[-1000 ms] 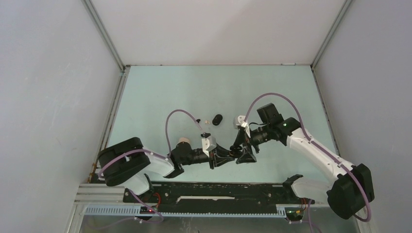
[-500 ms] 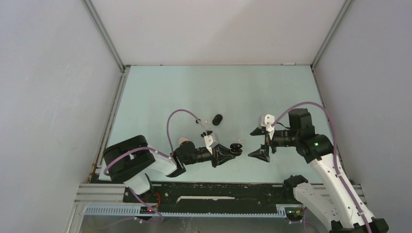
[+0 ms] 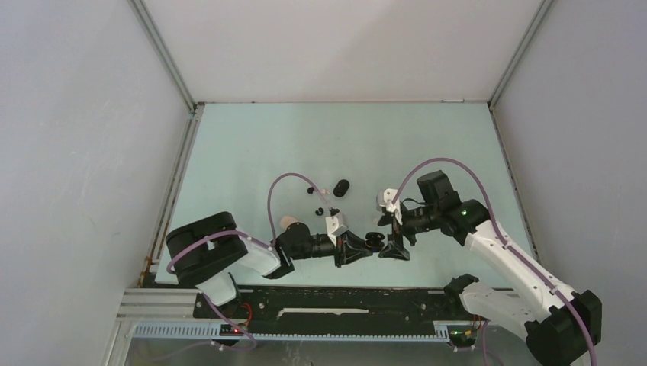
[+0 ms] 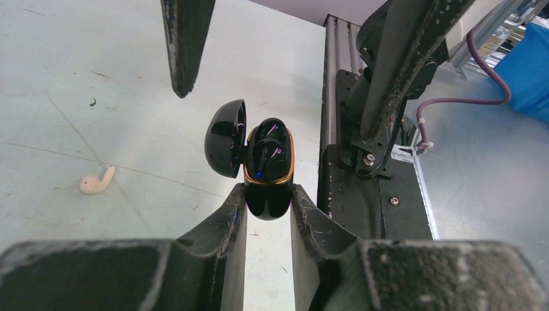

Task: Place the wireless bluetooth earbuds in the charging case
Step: Close the charging case with the earbuds inside.

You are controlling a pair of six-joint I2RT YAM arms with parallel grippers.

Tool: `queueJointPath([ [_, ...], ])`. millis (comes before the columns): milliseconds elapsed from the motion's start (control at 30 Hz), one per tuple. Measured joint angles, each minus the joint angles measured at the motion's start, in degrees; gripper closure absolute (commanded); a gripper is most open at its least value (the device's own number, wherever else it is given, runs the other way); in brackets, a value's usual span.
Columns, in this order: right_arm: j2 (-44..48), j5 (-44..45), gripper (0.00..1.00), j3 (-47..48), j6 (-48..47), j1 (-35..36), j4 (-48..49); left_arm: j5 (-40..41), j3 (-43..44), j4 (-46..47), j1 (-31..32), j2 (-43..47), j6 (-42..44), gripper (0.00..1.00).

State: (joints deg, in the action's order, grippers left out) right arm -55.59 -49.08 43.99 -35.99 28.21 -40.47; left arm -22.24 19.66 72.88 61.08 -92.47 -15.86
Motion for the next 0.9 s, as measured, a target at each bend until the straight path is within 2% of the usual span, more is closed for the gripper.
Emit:
queueJointPath([
  [200, 0.85, -2.95, 0.09, -0.04, -2.19, 0.55, -1.99, 4.07, -0.02, -0.17, -0.15, 0.00, -0.20, 1.00],
  [333, 4.98, -10.12, 0.11, -0.04, -5.29, -4.00, -7.32, 7.06, -0.02, -0.37, -1.57, 0.00, -0.72, 1.00],
  [400, 7.48, -12.48, 0.10, -0.04, -5.57, -7.32, -8.46, 7.76, -0.02, -0.37, -2.49, 0.00, -0.81, 1.00],
  [533, 8.98, -9.75, 0.05, -0.59, -1.29, -8.81, -3.37, 6.88, -0.02, -0.39, -2.69, 0.00, -0.74, 1.00],
  [667, 5.14, -5.01, 0.03, -1.25, 0.70, -6.38, 0.57, 5.05, 0.39, -2.03, -0.52, 0.61, 0.13, 1.00],
  [767, 0.35, -0.98, 0.03, -1.86, 1.09, -1.14, 2.51, 4.63, 1.55, -4.57, 1.40, 1.70, 2.01, 1.00],
  [900, -1.36, 0.46, 0.06, -2.38, 0.42, 3.15, 1.97, 5.53, 2.95, -6.71, 2.34, 2.67, 3.67, 1.00],
])
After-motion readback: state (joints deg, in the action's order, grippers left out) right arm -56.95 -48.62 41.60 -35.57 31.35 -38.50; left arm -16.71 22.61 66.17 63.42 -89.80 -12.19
